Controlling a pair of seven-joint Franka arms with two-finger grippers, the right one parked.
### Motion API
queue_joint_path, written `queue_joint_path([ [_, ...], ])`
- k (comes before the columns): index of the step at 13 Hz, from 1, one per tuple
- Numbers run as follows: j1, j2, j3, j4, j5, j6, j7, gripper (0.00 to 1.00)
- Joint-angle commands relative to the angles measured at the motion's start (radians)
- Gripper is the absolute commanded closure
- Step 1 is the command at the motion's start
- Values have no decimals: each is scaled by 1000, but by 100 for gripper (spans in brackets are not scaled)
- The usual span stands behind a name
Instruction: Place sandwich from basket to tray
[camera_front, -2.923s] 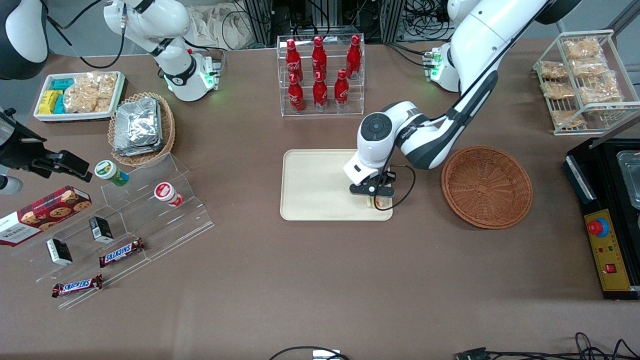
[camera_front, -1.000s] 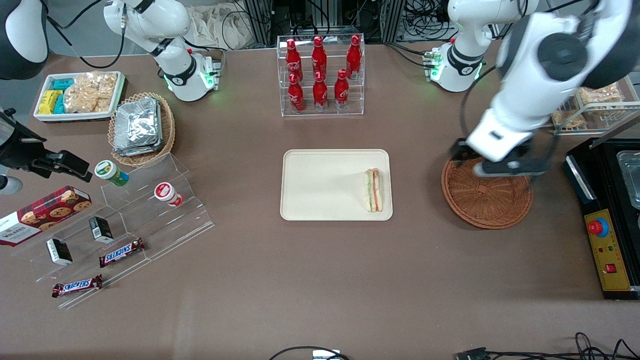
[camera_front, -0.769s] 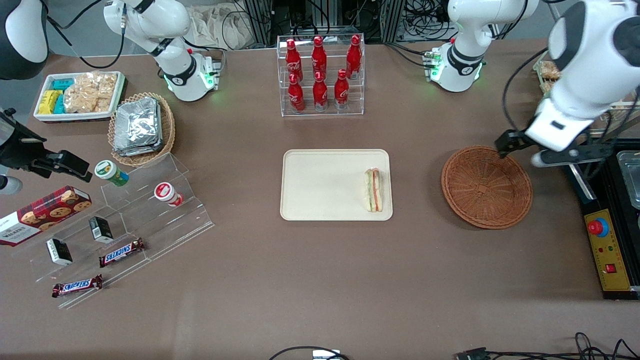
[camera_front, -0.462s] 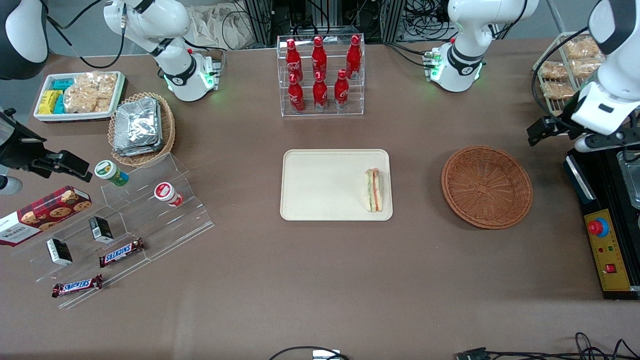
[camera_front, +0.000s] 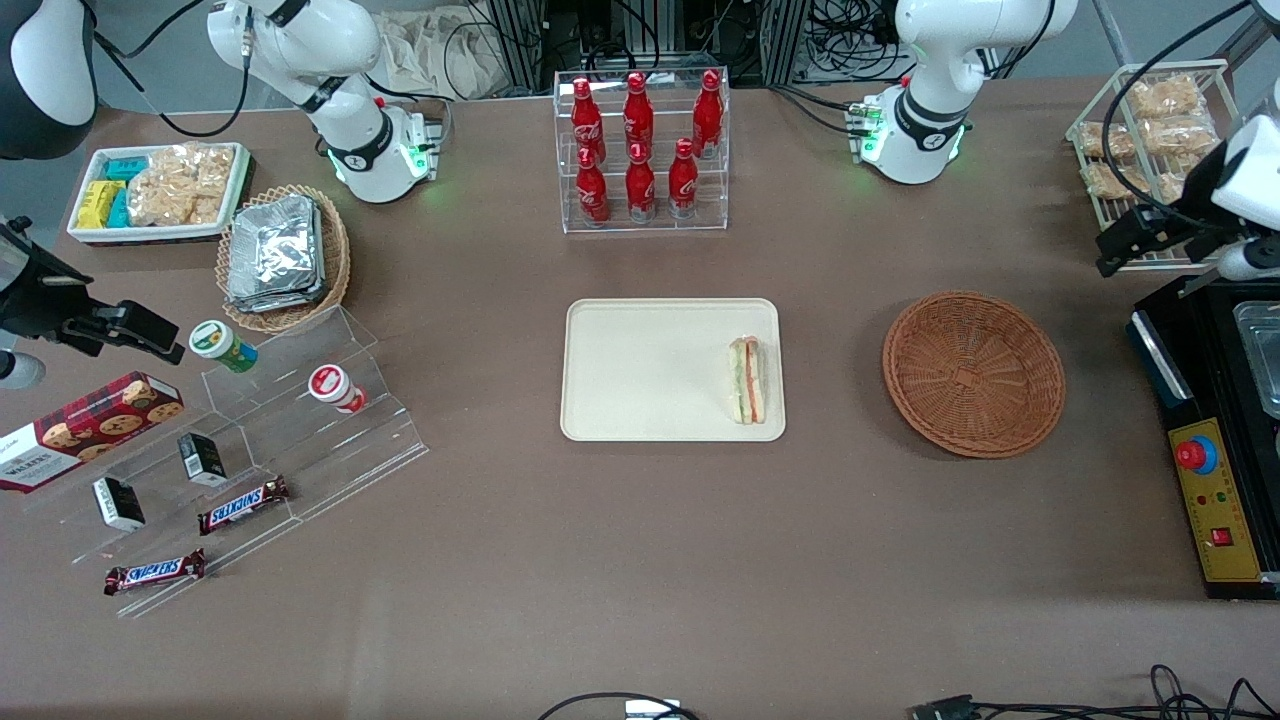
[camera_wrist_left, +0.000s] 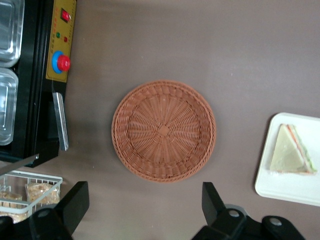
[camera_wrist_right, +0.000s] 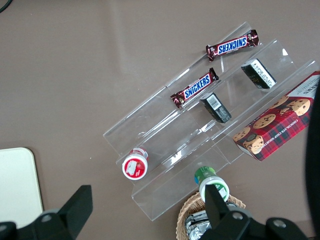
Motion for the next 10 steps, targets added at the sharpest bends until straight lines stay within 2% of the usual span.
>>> queue_joint_path([
  [1, 14, 50, -10, 74, -17, -37, 50, 0],
  [3, 2, 47, 0, 77, -39, -49, 104, 0],
  [10, -20, 44, 1, 90, -45, -70, 80, 0],
])
